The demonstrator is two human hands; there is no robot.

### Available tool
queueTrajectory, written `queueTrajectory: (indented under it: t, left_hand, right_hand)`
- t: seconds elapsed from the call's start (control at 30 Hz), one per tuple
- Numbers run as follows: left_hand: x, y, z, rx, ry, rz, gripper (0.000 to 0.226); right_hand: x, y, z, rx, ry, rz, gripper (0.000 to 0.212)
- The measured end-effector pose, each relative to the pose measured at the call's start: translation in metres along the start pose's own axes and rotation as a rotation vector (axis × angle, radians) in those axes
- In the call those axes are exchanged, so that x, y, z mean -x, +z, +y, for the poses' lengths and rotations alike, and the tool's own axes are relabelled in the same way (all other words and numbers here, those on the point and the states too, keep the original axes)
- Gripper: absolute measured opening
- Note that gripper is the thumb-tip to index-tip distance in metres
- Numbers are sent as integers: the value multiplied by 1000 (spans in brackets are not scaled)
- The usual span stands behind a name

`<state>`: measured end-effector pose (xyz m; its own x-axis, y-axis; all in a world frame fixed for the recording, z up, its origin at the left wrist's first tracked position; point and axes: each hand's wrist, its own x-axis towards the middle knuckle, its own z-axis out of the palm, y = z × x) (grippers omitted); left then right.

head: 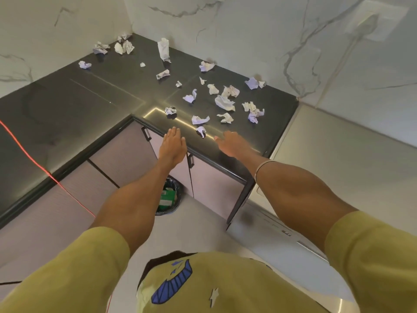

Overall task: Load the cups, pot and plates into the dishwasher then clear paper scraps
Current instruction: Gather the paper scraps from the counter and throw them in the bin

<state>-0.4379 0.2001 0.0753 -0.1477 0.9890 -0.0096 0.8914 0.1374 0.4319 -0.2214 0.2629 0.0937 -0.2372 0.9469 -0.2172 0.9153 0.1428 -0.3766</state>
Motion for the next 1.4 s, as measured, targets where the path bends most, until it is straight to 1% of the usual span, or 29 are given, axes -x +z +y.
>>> queueTrajectory:
  t: [0.07, 0.13, 0.2, 0.3, 0.4, 0.47, 0.53, 0.67, 0.77, 0.93, 1.03, 1.17, 1.4]
  left_hand:
    - [-8, 3, -3, -33, 43, -13, 53]
    - [-22, 2, -5, -32, 65, -30, 53]
    - [-36, 1, -7, -11, 68, -25, 53]
    - [-60, -4, -11, 20, 73, -7, 48]
    - [-86, -8, -21, 69, 44, 52, 32]
    - [-98, -8, -26, 99, 54, 61, 27]
    - [-107, -7, -27, 125, 69, 52, 26]
    - [-126, 6, -33, 182, 56, -13, 27]
    - [-133, 17, -41, 242, 20, -45, 23]
    - [-139, 17, -36, 316, -62, -63, 23]
    - [-135, 21, -34, 353, -83, -73, 24]
    - [-128, 26, -36, 425, -101, -50, 29]
    - [-130, 32, -36, 474, -179, -2, 33]
  right_hand:
    - [-8, 0, -9, 18, -57, 51, 49]
    - [-17, -4, -20, 53, -82, 106, 39]
    - [-28, -2, -28, 74, -77, 127, 35]
    - [-49, 4, -36, 23, -62, 133, 32]
    - [-68, 7, -39, -50, -39, 142, 32]
    - [-78, 11, -39, -111, -34, 168, 32]
    - [-85, 17, -39, -164, -28, 188, 35]
    - [-88, 35, -46, -180, -22, 196, 48]
    - [-88, 56, -53, -209, -26, 234, 49]
    - [-90, 88, -56, -264, 88, 366, 53]
    - [-95, 97, -57, -253, 119, 397, 54]
    - [-101, 97, -56, -310, 139, 443, 41]
    - [-98, 101, -50, -388, 121, 483, 19]
